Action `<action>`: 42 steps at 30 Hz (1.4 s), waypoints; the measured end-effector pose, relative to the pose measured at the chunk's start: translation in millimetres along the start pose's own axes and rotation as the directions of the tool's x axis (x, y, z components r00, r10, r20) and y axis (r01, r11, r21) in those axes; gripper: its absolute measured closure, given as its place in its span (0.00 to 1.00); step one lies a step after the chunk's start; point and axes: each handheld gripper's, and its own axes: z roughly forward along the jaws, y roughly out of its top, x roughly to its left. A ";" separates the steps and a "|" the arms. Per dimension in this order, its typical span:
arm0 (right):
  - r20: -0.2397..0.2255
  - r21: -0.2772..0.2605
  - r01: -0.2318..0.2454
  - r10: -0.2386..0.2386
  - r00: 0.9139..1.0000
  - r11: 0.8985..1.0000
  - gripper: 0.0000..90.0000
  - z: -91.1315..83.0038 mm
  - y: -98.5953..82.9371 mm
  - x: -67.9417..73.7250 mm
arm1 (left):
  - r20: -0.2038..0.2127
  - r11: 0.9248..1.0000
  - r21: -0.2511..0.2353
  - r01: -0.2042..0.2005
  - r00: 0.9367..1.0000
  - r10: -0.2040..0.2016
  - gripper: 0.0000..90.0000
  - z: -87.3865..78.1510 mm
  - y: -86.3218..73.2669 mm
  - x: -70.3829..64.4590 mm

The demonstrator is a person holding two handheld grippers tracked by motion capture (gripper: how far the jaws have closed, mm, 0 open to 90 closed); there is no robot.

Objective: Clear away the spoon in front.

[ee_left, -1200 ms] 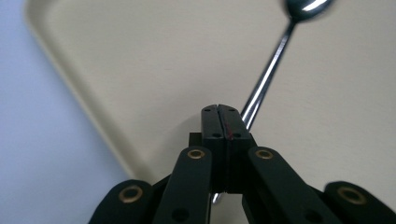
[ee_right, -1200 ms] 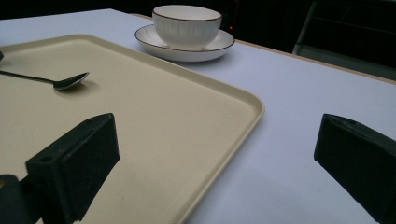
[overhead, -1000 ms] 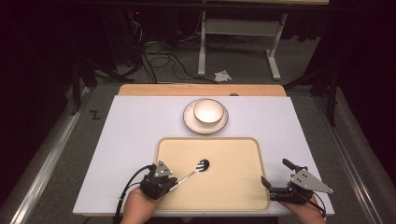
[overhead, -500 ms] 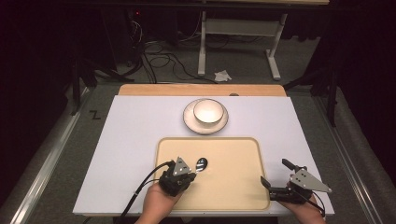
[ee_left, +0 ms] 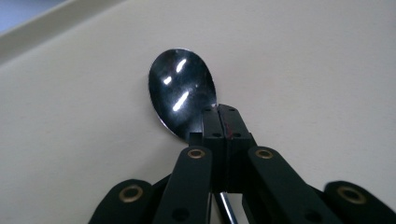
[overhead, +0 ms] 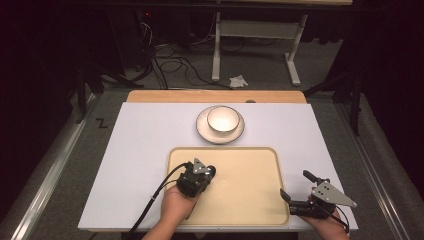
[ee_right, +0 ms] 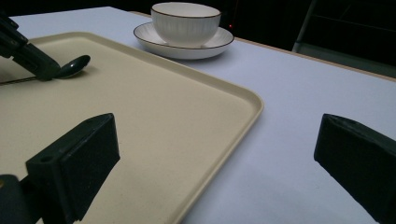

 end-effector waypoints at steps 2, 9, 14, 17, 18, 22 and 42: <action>-0.002 0.002 0.000 0.000 1.000 1.000 0.01 0.1 -0.1 0.2 | -0.017 1.000 0.001 0.014 1.000 -0.014 1.00 -0.4 0.8 7.0; 0.003 0.002 -0.004 0.004 1.000 1.000 0.01 0.0 -0.5 -0.2 | -0.070 0.999 -0.013 0.053 0.996 -0.054 1.00 -3.6 1.7 27.0; 0.005 -0.002 -0.001 0.001 1.000 1.000 0.01 -1.4 -0.5 -1.3 | -0.062 0.999 -0.044 0.029 0.998 -0.032 1.00 -22.3 -4.1 25.3; 0.006 -0.004 -0.003 0.003 1.000 1.000 0.01 -2.0 -0.5 -1.3 | -0.061 1.000 -0.018 -0.002 0.998 0.001 1.00 -36.2 -16.0 21.1; 0.007 -0.004 -0.003 0.003 1.000 1.000 0.01 -2.1 -0.3 -0.9 | -0.050 1.000 -0.006 -0.007 0.999 0.007 1.00 -39.9 -22.2 19.2; 0.004 0.001 0.001 -0.001 1.000 1.000 0.01 -1.9 -0.3 0.2 | -0.018 0.998 0.052 -0.043 0.999 0.044 1.00 -49.4 -49.3 4.2; 0.010 0.000 -0.005 0.005 1.000 1.000 0.01 -3.2 -0.6 0.4 | 0.027 0.999 -0.017 -0.039 0.999 0.039 0.85 -54.5 -55.2 -8.7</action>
